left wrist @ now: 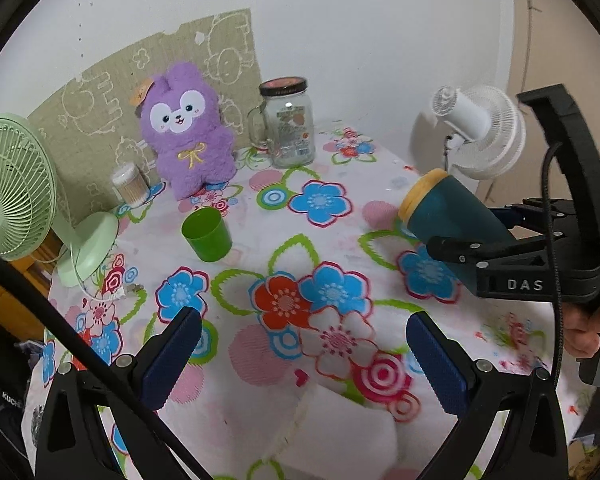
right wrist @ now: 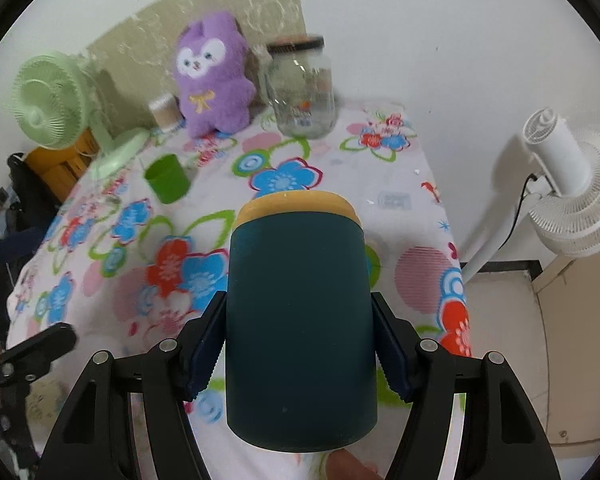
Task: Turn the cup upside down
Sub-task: 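Close the right gripper around the body of the teal cup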
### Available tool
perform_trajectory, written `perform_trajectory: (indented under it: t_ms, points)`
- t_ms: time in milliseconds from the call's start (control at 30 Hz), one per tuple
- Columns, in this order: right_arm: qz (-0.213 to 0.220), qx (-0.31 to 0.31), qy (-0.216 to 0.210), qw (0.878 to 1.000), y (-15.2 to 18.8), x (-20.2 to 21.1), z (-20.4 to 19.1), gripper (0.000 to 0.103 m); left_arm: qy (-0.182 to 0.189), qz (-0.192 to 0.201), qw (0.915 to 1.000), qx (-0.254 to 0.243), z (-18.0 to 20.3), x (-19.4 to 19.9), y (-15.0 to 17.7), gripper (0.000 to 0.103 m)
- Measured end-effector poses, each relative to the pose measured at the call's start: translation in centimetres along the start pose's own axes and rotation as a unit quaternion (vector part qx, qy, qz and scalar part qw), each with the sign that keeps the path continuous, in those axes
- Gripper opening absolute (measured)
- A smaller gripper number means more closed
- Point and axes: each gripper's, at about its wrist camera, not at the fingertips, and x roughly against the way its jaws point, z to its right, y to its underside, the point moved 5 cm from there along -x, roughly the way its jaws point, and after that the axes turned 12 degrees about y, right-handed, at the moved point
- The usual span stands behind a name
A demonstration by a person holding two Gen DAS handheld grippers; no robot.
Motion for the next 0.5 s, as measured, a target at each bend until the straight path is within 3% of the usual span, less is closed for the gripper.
perform_trajectory:
  t_ms: [500]
  points:
    - [0.029,0.027,0.015,0.999,9.3,10.5,-3.0,0.07,0.054,0.01,0.9985,-0.005,5.8,5.2,6.1,0.103]
